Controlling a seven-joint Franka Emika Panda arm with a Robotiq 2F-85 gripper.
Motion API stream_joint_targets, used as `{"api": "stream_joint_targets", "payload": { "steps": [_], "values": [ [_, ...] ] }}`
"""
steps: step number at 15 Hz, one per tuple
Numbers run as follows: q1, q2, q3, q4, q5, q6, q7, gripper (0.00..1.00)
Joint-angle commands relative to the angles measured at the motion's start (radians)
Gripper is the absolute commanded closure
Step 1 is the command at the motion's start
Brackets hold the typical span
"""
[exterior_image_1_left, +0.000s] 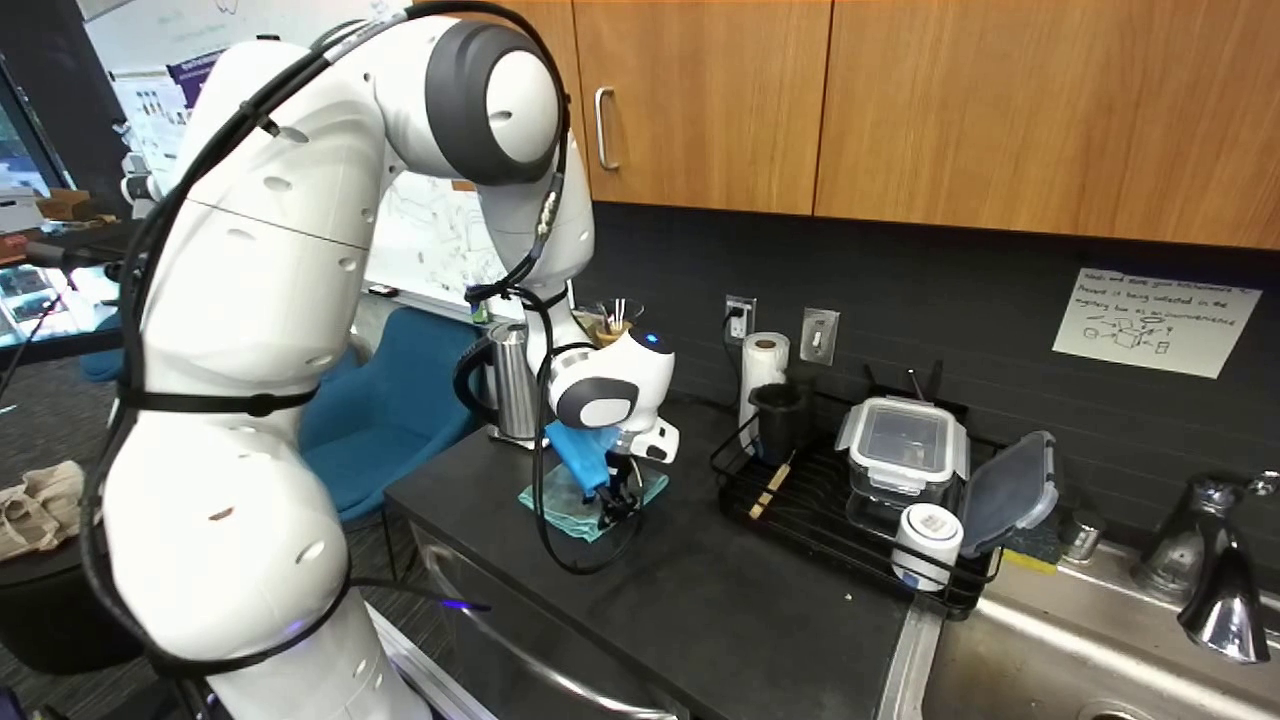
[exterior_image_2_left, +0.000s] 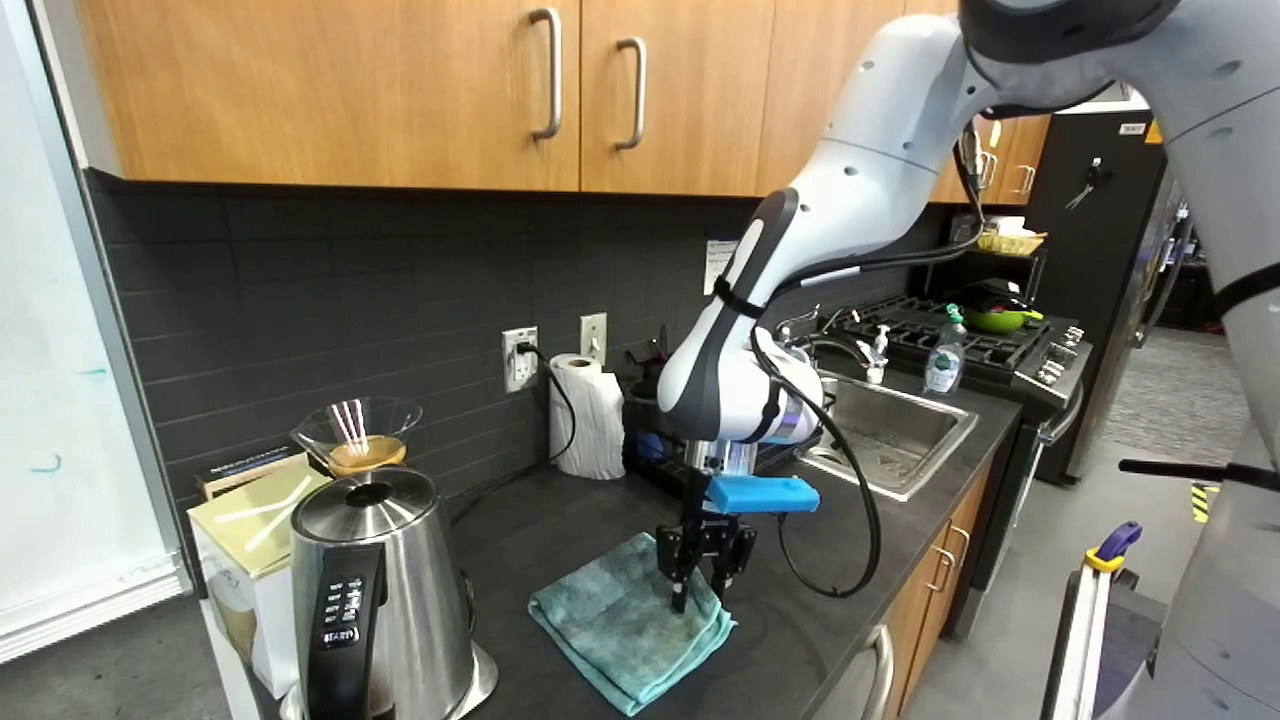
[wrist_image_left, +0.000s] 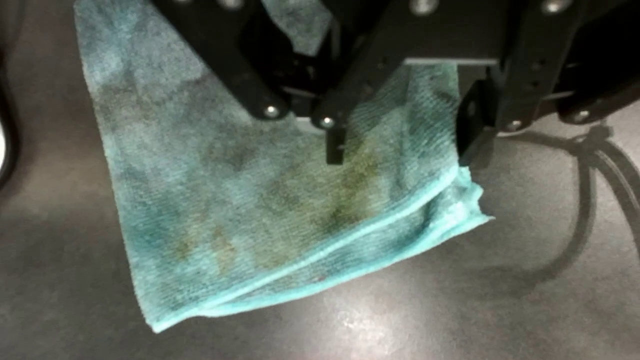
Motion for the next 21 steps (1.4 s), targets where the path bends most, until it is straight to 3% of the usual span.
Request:
{"api": "stream_joint_targets", "payload": {
  "steps": [1,4,5,12,16,21],
  "values": [
    [-0.003,-0.005,0.001,0.0,-0.005,-0.004,0.003,0.75],
    [0.001,-0.005,-0.004,0.001,-0.01,-0.007,0.009,0.97],
    [0.003,-0.005,-0.005,0.001,-0.011,-0.007,0.011,0.99],
    [0.052,-0.04,-0.035,-0.045,-0.028,0.028,0.088,0.99],
    [0.045,-0.054,-0.02,-0.057,-0.016,0.007,0.078,0.99],
    [0.065,-0.13,-0.047,-0.138,-0.01,0.014,0.162,0.99]
  ]
}}
